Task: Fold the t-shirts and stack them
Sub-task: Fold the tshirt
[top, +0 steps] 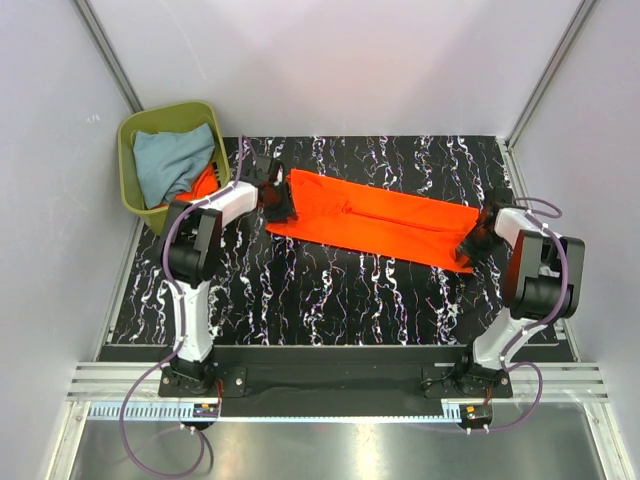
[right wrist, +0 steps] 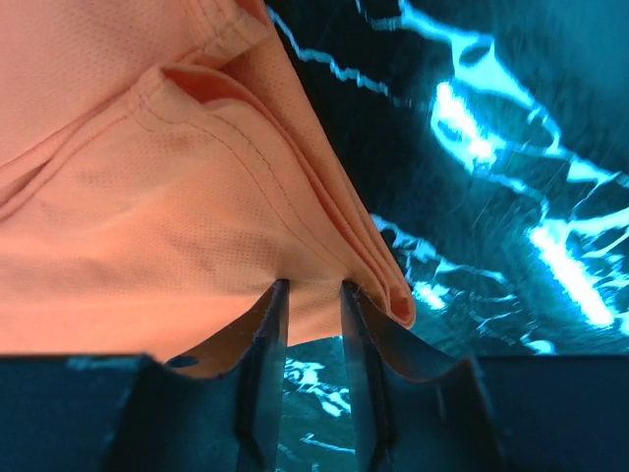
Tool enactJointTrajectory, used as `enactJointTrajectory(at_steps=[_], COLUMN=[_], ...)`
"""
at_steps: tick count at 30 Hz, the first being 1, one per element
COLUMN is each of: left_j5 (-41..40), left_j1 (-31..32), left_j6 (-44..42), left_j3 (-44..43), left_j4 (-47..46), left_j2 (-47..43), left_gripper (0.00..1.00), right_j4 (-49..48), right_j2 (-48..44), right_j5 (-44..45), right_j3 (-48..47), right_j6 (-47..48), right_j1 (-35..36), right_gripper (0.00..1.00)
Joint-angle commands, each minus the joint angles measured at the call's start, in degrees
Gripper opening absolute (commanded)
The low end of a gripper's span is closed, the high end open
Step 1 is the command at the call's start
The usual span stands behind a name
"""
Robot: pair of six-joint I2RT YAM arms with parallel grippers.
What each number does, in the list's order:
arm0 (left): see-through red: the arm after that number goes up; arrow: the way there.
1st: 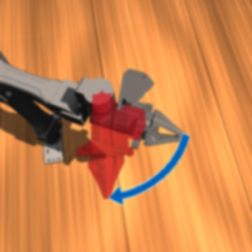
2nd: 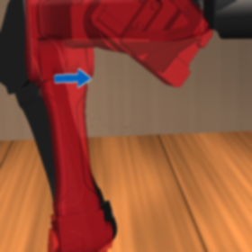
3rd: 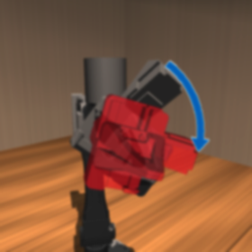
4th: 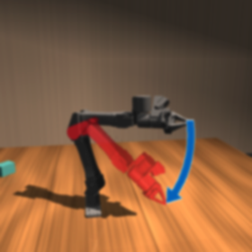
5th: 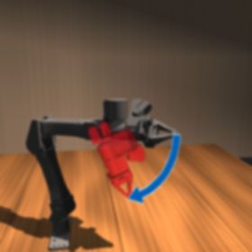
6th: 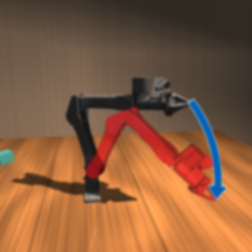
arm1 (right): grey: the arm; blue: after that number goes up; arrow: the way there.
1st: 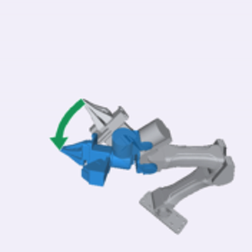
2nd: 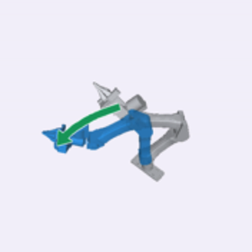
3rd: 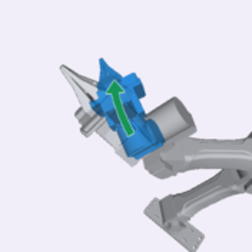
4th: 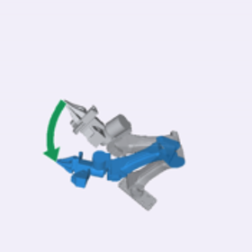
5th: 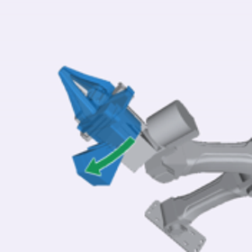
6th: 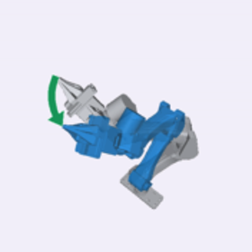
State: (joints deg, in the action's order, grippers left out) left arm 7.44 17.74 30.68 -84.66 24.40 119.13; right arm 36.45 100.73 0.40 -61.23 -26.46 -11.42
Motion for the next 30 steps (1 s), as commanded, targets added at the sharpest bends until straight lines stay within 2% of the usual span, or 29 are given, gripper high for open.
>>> enactJointTrajectory(at_steps=[1, 4, 6, 13, 17, 18, 20, 22, 23, 24, 28, 30], left_j5=[2.3, 4.9, 6.4, 10.7, 11.6, 12.1, 12.4, 13.4, 13.6, 13.9, 15.7, 14.5], left_j1=[-1.7, -1.7, -2.3, -4.0, -4.2, -4.3, -4.3, -4.6, -5.0, -5.3, -6.5, -6.7], left_j6=[-0.5, -1.7, -1.7, 2.3, 3.2, 3.4, 3.7, 3.9, 3.8, 3.7, 3.3, 1.9], left_j3=[-4.7, -10.4, -14.8, -29.7, -37.7, -38.2, -38.8, -39.0, -40.0, -40.8, -46.6, -48.0], left_j4=[-1.4, -1.3, -1.1, -1.8, -3.5, -5.1, -8.4, -11.0, -12.4, -12.8, -14.0, -14.7], left_j2=[4.3, 8.6, 10.4, 21.0, 25.4, 26.4, 27.1, 28.3, 28.9, 30.2, 33.4, 32.8], left_gripper=[0.42, 0.42, 0.42, 0.42, 0.42, 0.42, 0.42, 0.42, 0.42, 0.42, 0.43, 0.44], right_j4=[-0.1, -1.4, -3.4, -3.8, -6.5, -6.5, -8.4, -9.6, -10.2, -10.3, -11.7, -11.7], right_j2=[-0.1, -2.5, -4.5, -10.3, -13.7, -14.8, -15.2, -13.5, -12.7, -11.0, -7.0, -4.9], right_j5=[-5.6, -7.5, -12.7, -18.4, -19.6, -18.5, -19.1, -20.4, -20.4, -20.5, -20.9, -21.4], right_j3=[5.2, 9.2, 12.6, 19.3, 23.0, 22.7, 23.2, 22.7, 21.1, 20.2, 15.1, 11.2], right_j6=[-6.0, -7.9, -9.2, -14.0, -17.2, -18.6, -24.5, -28.2, -29.0, -30.5, -32.5, -31.3], right_j1=[-0.3, -0.2, -0.2, 7.8, 17.8, 22.9, 27.1, 34.5, 37.3, 43.7, 57.3, 61.5], right_gripper=[0.36, 0.38, 0.38, 0.41, 0.42, 0.42, 0.42, 0.42, 0.42, 0.43, 0.44, 0.46])
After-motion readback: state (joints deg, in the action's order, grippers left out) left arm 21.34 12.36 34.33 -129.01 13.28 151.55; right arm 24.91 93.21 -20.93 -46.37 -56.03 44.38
